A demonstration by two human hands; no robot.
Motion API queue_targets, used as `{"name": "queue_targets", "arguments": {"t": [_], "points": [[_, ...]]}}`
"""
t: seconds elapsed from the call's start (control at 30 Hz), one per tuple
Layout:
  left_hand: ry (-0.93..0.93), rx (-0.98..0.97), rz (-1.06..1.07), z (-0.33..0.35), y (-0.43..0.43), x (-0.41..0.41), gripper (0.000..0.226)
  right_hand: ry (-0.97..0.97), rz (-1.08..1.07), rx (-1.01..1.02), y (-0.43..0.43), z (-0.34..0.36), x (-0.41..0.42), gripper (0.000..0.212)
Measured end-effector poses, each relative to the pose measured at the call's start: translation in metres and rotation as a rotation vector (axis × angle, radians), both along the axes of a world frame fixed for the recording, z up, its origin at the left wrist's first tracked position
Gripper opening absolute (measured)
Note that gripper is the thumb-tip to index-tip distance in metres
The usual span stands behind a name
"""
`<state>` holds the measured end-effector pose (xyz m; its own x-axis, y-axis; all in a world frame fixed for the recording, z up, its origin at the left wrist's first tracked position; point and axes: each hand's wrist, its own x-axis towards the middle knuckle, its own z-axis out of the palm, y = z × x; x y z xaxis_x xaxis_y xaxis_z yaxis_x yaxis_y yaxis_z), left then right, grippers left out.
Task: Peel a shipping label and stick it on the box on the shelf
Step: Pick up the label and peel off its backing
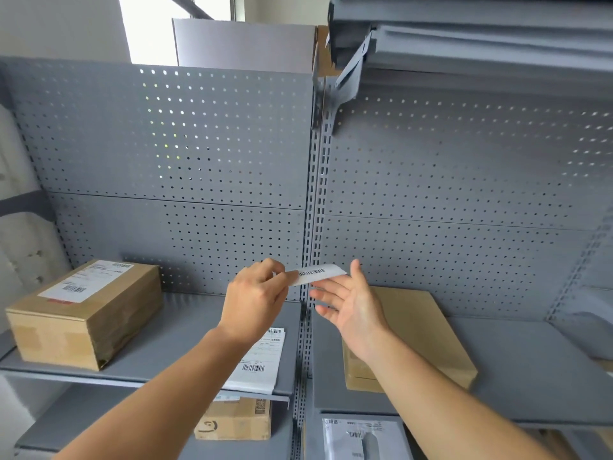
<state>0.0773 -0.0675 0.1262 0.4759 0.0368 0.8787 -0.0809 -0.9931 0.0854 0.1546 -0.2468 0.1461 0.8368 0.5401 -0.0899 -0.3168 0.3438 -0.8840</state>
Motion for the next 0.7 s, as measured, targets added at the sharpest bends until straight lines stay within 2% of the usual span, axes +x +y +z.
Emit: {"name": "queue_targets", "arguments": {"t": [0.17,0.27,0.33,0.47,0.7], "points": [[0.075,0.034,0.013,-0.008,0.007,0.000,0.027,-0.102,-0.078,-0.077,-0.005,-0.005,0.004,0.015],[0.183,0.027,-0.050,-0.016,0.006,0.004,0.040,-0.162,-0.138,-0.114,-0.005,-0.007,0.007,0.013],[0.212,-0.057,-0.109,-0.016,0.001,0.004,0.051,-0.227,-0.172,-0.150,-0.006,-0.008,0.009,0.014],[0.179,-0.171,-0.207,-0.008,-0.024,0.001,0.033,-0.334,-0.187,-0.198,-0.009,-0.014,0.008,0.011],[0.148,-0.336,-0.373,-0.008,-0.047,0.015,0.024,-0.408,-0.206,-0.212,-0.012,-0.014,0.001,0.009]]}}
